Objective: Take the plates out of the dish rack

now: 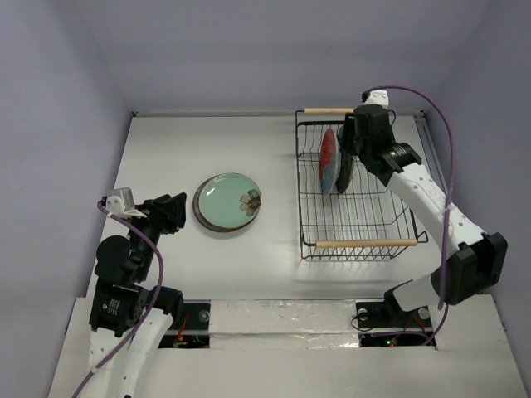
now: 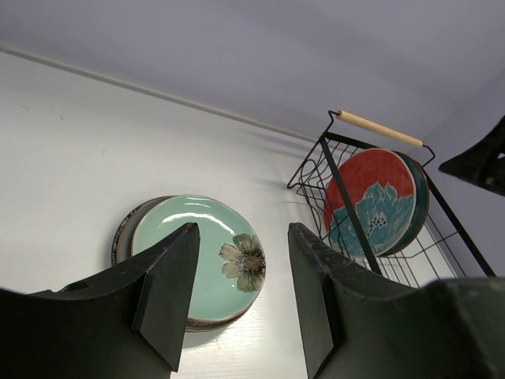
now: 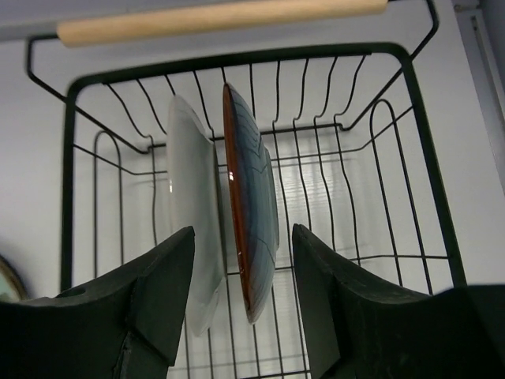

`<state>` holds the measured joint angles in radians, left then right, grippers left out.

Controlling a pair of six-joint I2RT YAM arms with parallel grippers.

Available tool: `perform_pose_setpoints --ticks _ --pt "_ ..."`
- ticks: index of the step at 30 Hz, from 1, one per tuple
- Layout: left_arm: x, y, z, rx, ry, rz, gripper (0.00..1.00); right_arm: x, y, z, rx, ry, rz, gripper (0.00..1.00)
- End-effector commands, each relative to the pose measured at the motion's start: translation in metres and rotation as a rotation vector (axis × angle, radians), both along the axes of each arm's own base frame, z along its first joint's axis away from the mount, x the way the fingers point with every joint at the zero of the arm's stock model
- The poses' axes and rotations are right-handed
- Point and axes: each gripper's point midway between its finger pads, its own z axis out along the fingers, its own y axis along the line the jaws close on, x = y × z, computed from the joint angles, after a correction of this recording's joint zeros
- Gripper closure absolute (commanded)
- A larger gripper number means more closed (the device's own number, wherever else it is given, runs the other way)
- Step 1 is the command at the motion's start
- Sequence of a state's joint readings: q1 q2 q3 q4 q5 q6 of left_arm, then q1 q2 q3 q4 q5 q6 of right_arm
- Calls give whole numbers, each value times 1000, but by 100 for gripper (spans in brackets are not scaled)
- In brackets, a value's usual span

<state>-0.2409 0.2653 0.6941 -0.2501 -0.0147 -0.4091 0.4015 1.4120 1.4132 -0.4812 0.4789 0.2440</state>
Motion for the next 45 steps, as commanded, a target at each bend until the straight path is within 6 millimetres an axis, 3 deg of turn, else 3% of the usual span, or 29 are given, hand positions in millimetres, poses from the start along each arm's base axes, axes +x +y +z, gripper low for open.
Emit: perform_pose_setpoints --ticks 1,10,17,19,20,22,23,27,37,41,45 --pt "2 -3 12 -14 -51 -15 54 10 1 3 -24 15 36 42" --pt "1 -3 12 -14 -53 -15 54 37 -17 -53 -87 148 -38 47" --pt "1 -3 13 -15 -56 -15 54 50 -23 -80 -140 195 -92 54" --pt "0 -3 13 -15 -56 -15 54 51 -26 -81 -150 194 -104 59" --pt "0 -3 13 -15 -56 -15 54 51 -28 -78 -157 187 -118 68" --pt "0 -3 13 -15 -56 -15 54 50 -32 -74 -166 180 -133 76" --pt "0 -3 14 -16 -59 -15 54 49 -33 -71 -166 172 -136 84" --pt "0 -3 14 -16 -60 -15 54 44 -35 -46 -157 122 -137 99" --pt "-1 -3 14 -16 -62 -15 54 23 -59 48 -204 -13 -193 100" --pt "0 -3 14 -16 -60 -15 54 3 -74 81 -208 -56 -247 100" --pt "1 -3 13 -15 -56 -15 54 -36 -77 135 -130 -186 -257 100"
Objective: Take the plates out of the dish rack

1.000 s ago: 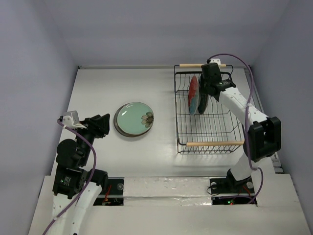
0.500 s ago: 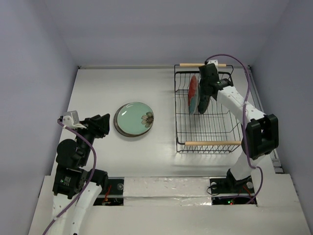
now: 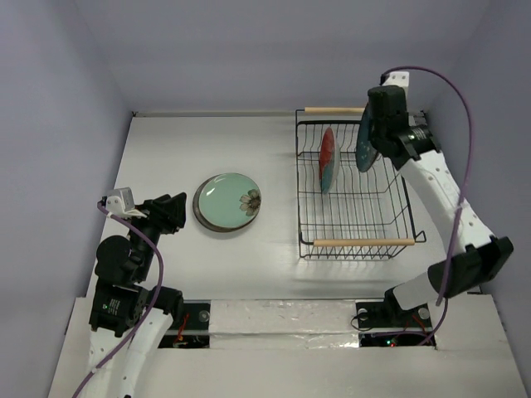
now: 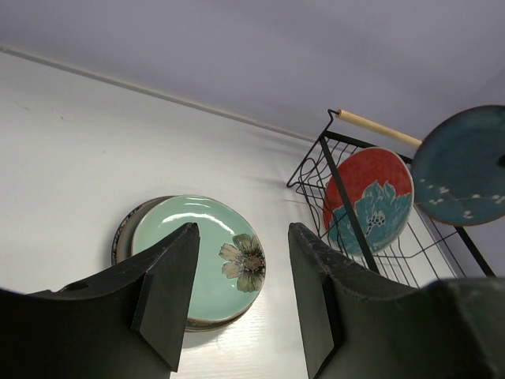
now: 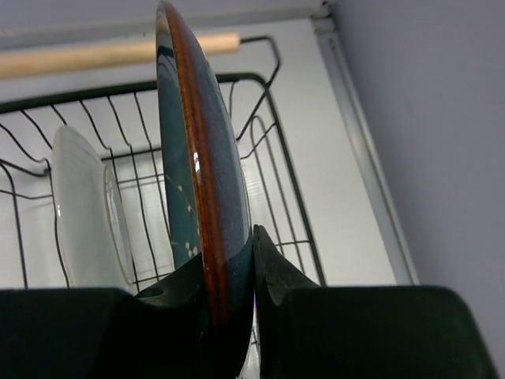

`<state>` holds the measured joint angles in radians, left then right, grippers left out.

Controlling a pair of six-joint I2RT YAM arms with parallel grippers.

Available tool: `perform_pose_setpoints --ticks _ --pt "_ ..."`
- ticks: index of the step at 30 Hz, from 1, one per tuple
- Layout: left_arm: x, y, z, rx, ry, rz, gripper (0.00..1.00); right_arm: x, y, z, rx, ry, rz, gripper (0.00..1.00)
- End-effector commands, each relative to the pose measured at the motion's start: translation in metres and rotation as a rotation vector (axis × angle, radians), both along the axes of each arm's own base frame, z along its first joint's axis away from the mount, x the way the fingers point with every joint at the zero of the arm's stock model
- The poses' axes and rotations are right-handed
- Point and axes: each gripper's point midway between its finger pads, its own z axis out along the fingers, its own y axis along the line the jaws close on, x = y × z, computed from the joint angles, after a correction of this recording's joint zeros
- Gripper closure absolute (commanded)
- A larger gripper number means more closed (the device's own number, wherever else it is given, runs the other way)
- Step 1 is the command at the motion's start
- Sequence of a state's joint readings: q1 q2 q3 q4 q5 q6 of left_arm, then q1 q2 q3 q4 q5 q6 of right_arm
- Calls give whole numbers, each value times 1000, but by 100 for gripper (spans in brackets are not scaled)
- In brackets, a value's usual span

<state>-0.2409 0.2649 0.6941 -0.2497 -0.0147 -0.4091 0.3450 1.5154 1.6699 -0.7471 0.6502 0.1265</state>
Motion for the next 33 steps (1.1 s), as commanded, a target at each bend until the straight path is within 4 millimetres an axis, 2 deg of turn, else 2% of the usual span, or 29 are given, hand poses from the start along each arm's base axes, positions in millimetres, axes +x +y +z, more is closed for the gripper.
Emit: perform_pose_setpoints --ticks 1,3,4,7,10,11,12,14,15,17,18,19,20,21,22,23,24,25,27,28,33 --pt "1 -3 12 -14 -53 -15 54 -43 -12 121 89 -339 -56 100" --pt "1 -3 12 -14 -52 -15 54 -59 -7 143 121 -403 -34 100" --pt "2 -3 12 -14 -50 -15 54 -71 -6 161 152 -453 -22 100" --pt "2 -4 11 -13 -49 -15 54 -88 28 188 267 -532 130 100" --pt "3 -4 11 -13 -46 -15 54 -94 72 205 428 -591 323 100" --pt "3 -4 10 -13 -41 -15 54 -97 104 200 490 -566 471 100" --pt "3 -4 10 -13 -43 -15 54 -98 123 208 546 -597 544 100" --pt "3 -4 10 -13 -43 -15 54 -99 160 208 643 -583 672 100" --pt "3 -4 11 -14 -44 -15 54 -93 188 190 655 -522 716 100" --pt "3 -4 10 -13 -41 -15 54 -89 220 179 699 -480 773 100" --pt "3 -4 10 -13 -41 -15 54 -80 243 161 711 -431 800 100" --pt "3 -4 11 -12 -44 -15 54 -83 263 155 763 -399 838 100" --pt "2 -4 11 -14 -44 -15 54 -88 285 157 814 -395 923 100" --pt "2 -4 10 -12 -43 -15 54 -87 298 151 847 -367 957 100" --pt "2 -4 11 -14 -44 -15 54 -86 323 131 892 -297 978 100" --pt "2 -4 11 -14 -44 -15 54 -88 337 125 916 -269 1010 100" --pt "2 -3 10 -14 -44 -15 54 -80 356 107 927 -237 1016 100" --pt "2 -3 11 -13 -47 -15 54 -79 366 105 947 -222 1018 100" --pt "2 -4 11 -14 -46 -15 54 -73 384 86 964 -182 1014 100" --pt "2 -3 11 -15 -47 -15 54 -66 397 63 983 -125 1003 100" --pt "1 -3 13 -15 -55 -15 54 -48 419 14 1026 -64 952 100"
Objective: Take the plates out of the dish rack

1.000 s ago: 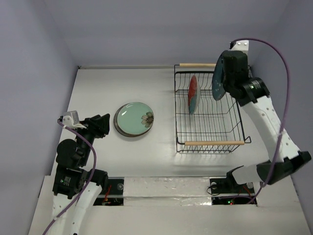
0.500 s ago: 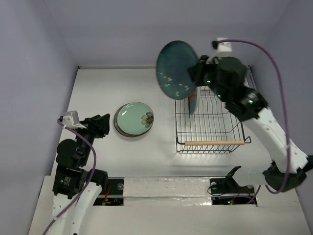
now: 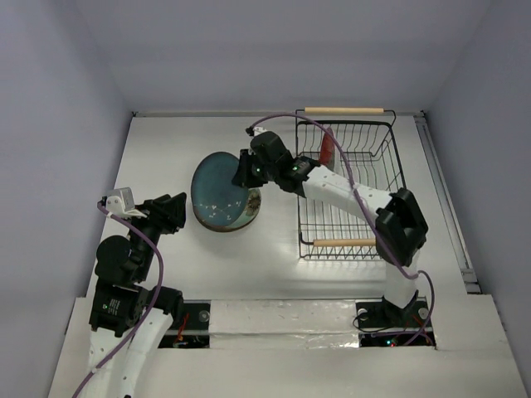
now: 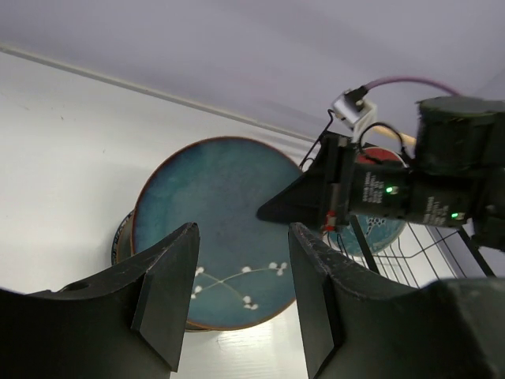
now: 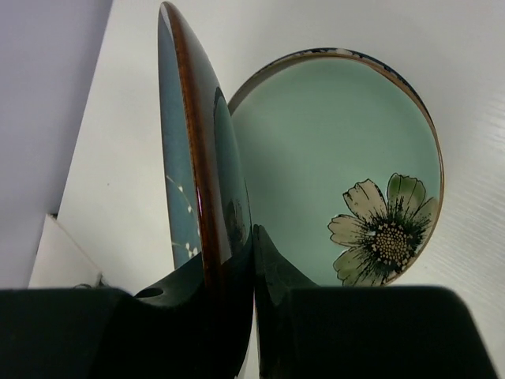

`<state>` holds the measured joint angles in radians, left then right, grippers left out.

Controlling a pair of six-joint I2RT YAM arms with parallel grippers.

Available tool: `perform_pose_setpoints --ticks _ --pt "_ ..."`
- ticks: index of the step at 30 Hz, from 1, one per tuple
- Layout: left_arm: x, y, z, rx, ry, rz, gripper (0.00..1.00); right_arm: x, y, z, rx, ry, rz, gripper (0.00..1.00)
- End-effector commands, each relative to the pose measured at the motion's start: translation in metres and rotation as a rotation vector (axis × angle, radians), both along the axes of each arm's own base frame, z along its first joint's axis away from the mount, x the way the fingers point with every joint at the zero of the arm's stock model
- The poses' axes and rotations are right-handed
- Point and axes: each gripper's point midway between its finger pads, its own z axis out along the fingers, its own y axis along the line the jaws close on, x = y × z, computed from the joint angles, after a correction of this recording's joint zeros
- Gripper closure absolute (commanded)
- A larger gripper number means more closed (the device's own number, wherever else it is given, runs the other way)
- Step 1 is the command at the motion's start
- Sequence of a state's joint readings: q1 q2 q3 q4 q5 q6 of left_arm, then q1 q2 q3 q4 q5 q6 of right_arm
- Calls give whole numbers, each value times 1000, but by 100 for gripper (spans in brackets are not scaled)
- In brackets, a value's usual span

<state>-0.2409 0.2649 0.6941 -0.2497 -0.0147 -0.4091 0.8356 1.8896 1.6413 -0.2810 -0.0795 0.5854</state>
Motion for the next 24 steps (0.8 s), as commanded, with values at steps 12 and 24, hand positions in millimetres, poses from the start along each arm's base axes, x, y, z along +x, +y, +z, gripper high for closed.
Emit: perform_pose_setpoints --ticks 12,24 --pt "2 -3 12 -14 -52 -15 54 39 31 42 440 -28 -118 100" --pt "2 -3 11 -14 -50 -15 54 39 27 -4 386 38 -157 93"
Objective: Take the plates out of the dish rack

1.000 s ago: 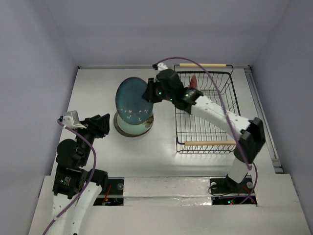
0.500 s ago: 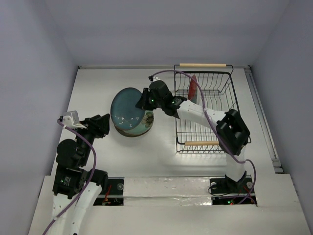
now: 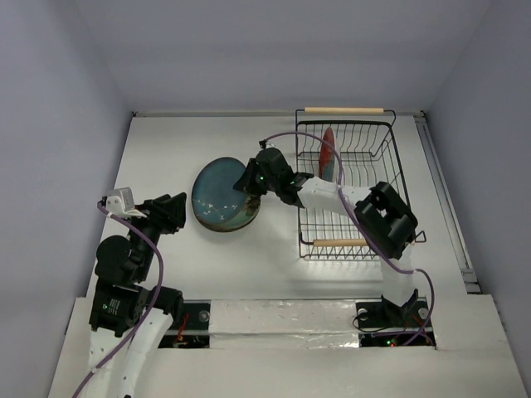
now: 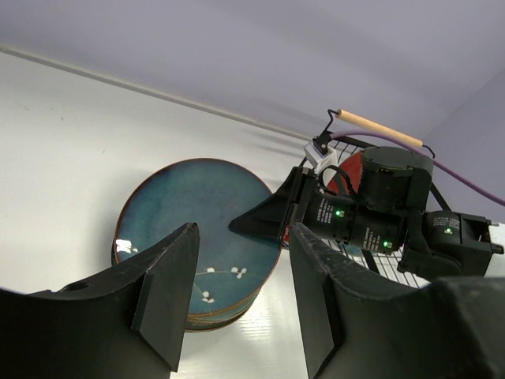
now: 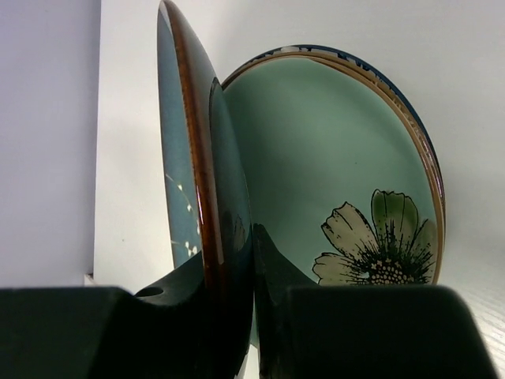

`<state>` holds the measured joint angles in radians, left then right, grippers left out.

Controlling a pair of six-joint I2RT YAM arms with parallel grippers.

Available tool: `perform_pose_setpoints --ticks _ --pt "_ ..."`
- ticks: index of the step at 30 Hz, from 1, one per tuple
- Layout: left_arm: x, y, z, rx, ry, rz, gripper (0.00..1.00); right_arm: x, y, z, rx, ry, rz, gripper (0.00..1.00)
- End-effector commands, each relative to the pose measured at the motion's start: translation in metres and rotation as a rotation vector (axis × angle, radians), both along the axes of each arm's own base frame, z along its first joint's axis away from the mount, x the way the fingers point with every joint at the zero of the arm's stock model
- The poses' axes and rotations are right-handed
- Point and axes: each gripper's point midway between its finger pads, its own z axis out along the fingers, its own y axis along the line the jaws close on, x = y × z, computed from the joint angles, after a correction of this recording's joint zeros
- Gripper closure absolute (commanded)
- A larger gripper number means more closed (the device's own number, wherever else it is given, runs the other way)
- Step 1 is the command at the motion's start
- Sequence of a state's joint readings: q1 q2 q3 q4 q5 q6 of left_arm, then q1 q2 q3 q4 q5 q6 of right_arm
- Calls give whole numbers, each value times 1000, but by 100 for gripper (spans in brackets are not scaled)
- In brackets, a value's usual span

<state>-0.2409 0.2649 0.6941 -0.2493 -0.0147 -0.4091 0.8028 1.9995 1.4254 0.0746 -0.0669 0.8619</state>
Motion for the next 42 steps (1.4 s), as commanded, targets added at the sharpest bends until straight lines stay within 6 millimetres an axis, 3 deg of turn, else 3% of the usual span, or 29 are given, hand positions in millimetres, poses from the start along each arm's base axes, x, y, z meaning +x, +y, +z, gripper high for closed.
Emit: perform_pose_setpoints --ticks 1,5,6,9,18,23,27,35,42 --pt "2 -3 10 -13 -49 -15 54 14 19 73 208 -139 -9 91" --pt "2 -3 11 -14 -52 -15 54 13 14 61 205 -107 -15 76" --pt "2 -3 11 -14 -50 -15 54 12 13 57 194 -96 -17 64" --pt "1 -3 11 -16 -51 -15 54 10 9 47 160 -82 -17 47" --pt "0 -3 13 -17 -57 -15 54 12 -12 30 -28 -98 -29 20" --pt "-1 -3 14 -17 -62 -15 54 22 -38 22 -222 -140 -72 15" --pt "-1 -3 14 -18 -63 -15 54 19 -48 12 -350 -144 -75 12" --pt "-1 -3 13 -17 -59 -15 54 20 -54 -8 -588 -161 -63 5" --pt "0 -3 13 -17 -59 -15 54 18 -54 -6 -627 -174 -42 3"
